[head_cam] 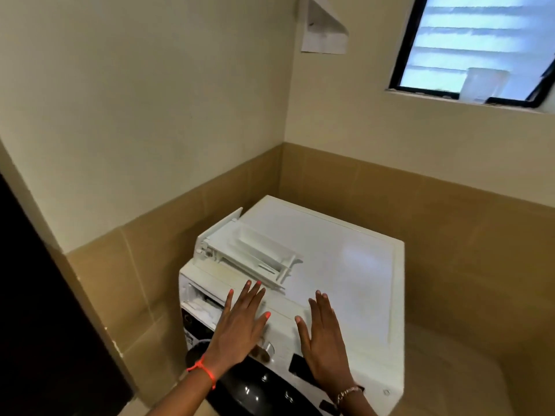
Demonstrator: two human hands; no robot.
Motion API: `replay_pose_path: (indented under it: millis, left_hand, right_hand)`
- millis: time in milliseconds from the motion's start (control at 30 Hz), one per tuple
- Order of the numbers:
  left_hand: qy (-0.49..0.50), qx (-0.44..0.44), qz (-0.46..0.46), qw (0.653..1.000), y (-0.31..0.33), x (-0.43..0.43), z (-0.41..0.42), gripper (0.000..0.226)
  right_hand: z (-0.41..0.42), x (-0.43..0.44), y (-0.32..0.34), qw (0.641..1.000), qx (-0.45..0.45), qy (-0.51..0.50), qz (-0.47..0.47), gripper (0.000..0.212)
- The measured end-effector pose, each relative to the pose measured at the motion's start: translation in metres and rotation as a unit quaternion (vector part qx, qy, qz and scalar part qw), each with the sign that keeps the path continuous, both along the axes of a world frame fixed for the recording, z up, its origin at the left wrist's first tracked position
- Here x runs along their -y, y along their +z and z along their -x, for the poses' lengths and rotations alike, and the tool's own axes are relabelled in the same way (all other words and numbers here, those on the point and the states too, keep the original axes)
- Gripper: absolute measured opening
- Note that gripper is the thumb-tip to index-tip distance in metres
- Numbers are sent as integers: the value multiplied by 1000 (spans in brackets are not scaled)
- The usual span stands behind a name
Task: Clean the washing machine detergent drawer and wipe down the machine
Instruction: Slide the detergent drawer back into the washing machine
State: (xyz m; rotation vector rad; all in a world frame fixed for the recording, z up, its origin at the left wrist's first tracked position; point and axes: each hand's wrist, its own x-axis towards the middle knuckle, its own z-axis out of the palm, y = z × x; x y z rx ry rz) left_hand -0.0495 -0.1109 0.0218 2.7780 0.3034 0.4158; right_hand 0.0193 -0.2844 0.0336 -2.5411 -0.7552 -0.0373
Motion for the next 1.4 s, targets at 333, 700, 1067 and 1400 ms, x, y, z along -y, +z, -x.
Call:
replay_pose_path:
  millis: [333, 700, 1067, 1400]
  left_hand:
    - [53, -1, -15, 998, -10, -84, -62, 77]
    - [92, -12, -45, 995, 42, -158, -130, 54]
    - [149, -219, 384, 884, 72, -210, -182, 49]
    - [112, -239, 492, 830, 52, -232, -172, 64]
  right_hand:
    - [-77, -58, -65, 998, -51, -22, -3, 115]
    - [-122, -80, -94, 998, -50, -30, 36, 111]
    - [-124, -84, -95, 997, -42, -39, 60, 76]
    - [-125, -85, -93, 996, -10, -23, 85, 70]
